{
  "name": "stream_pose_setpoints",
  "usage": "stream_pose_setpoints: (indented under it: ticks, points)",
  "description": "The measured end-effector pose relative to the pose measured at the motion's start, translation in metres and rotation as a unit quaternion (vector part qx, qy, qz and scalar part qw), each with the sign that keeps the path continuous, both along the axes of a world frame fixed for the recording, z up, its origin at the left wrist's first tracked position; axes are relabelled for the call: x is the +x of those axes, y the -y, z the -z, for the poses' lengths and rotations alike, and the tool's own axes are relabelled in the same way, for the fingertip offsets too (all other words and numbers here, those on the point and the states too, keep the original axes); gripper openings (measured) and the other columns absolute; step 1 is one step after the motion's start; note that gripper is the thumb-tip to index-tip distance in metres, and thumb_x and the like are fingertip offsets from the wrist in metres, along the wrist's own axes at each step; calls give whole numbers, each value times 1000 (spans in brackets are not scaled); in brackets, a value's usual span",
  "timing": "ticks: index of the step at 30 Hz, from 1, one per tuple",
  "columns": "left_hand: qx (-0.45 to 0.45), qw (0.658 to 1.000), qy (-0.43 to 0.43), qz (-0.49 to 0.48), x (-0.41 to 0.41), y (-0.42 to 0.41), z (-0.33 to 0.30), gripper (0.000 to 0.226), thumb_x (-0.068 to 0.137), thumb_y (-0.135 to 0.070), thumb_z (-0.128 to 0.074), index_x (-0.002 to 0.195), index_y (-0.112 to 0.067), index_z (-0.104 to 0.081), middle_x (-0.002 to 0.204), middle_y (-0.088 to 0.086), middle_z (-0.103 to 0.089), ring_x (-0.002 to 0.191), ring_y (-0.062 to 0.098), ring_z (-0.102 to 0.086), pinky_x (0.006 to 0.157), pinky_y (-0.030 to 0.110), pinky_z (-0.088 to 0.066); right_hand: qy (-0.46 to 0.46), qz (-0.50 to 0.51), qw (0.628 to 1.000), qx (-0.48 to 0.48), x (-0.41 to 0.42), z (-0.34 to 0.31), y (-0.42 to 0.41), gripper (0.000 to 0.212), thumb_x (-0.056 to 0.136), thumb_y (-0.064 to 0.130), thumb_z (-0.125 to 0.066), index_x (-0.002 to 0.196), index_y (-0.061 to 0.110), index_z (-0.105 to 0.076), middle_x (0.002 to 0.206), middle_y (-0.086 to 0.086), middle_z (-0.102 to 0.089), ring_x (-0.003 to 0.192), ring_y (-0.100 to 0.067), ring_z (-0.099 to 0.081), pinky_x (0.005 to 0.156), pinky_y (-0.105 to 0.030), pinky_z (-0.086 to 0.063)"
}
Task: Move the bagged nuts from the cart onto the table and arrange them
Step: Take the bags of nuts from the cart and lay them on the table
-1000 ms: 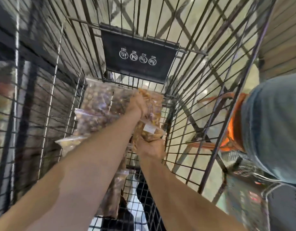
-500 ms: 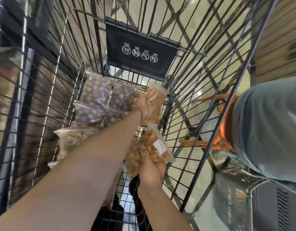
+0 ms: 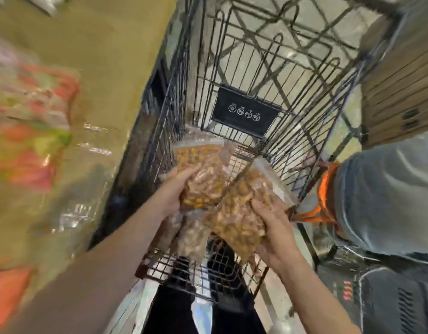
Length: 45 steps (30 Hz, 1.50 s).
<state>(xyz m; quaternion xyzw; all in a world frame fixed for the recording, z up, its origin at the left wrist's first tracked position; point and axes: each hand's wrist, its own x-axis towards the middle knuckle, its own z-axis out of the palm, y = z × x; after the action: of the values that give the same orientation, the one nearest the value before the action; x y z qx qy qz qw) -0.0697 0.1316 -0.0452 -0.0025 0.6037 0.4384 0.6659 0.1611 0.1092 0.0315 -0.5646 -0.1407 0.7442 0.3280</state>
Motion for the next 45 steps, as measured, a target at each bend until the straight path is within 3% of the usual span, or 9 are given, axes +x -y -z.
stream_pose_setpoints:
  ticks: [3, 7, 10, 14, 21, 25, 29, 34, 45]
  points:
    - [43, 998, -44, -5, -10, 41, -44, 45, 88, -30, -78, 129, -17, -65, 115, 12, -75, 99, 34, -74, 84, 52, -61, -7, -58, 998, 37, -3, -32, 11, 33, 84, 11, -76, 116, 17, -77, 120, -22, -74, 107, -39, -72, 95, -58, -56]
    - [82, 992, -91, -11, -16, 102, -98, 31, 91, -23, -75, 120, -16, -69, 116, 10, -75, 96, 27, -75, 86, 44, -59, -9, -154, 987, 45, -5, -68, 27, 84, 60, 32, -100, 133, 11, -65, 126, -23, -71, 113, -39, -71, 95, -59, -57]
    - [105, 989, -100, -26, -17, 151, -131, 39, 87, -27, -79, 122, -22, -66, 116, 10, -76, 103, 30, -74, 94, 53, -55, -15, -218, 974, 52, -6, -95, 37, 73, 55, 40, -99, 118, 15, -75, 109, -16, -78, 95, -29, -77, 80, -48, -65]
    - [104, 982, -123, -100, -5, 215, -168, 56, 74, -32, -83, 123, -14, -63, 108, 15, -77, 99, 37, -74, 92, 61, -55, -34, -281, 958, 34, -9, -114, 54, 76, 58, 11, -92, 123, 6, -53, 102, -19, -79, 88, -35, -78, 69, -49, -65]
    - [98, 940, -160, -285, 51, 340, -196, 32, 86, -21, -76, 115, -13, -67, 101, 11, -79, 89, 28, -77, 74, 41, -62, -27, -445, 892, 77, -20, -120, 104, 91, 66, -3, -85, 146, 10, -45, 119, -21, -74, 100, -41, -75, 83, -62, -61]
    - [88, 909, -161, -374, 89, 420, -197, 59, 73, -31, -82, 123, -6, -66, 108, 18, -76, 93, 33, -76, 73, 39, -60, -23, -539, 834, 119, -26, -128, 150, 76, 61, 2, -84, 132, 9, -57, 104, -14, -79, 88, -32, -78, 83, -53, -62]
    - [72, 861, -163, -477, 120, 503, -204, 58, 74, -27, -81, 124, -3, -64, 108, 20, -76, 94, 36, -75, 73, 42, -61, -16, -602, 781, 165, -44, -142, 212, 57, 66, -5, -82, 117, 9, -63, 99, -13, -79, 89, -32, -76, 85, -52, -60]
    - [75, 809, -172, -558, 136, 606, -213, 68, 69, -27, -92, 124, 0, -64, 109, 24, -74, 95, 38, -74, 80, 49, -60, -59, -664, 730, 152, -73, -155, 308, 58, 65, 1, -80, 119, 11, -63, 95, -8, -81, 81, -23, -78, 62, -37, -63]
    - [43, 749, -189, -634, 124, 851, -228, 52, 75, -27, -81, 117, -2, -64, 99, 22, -76, 79, 36, -75, 67, 46, -63, -46, -722, 667, 177, -139, -155, 558, 61, 64, 13, -90, 119, 14, -63, 101, -8, -81, 91, -25, -78, 78, -41, -61]
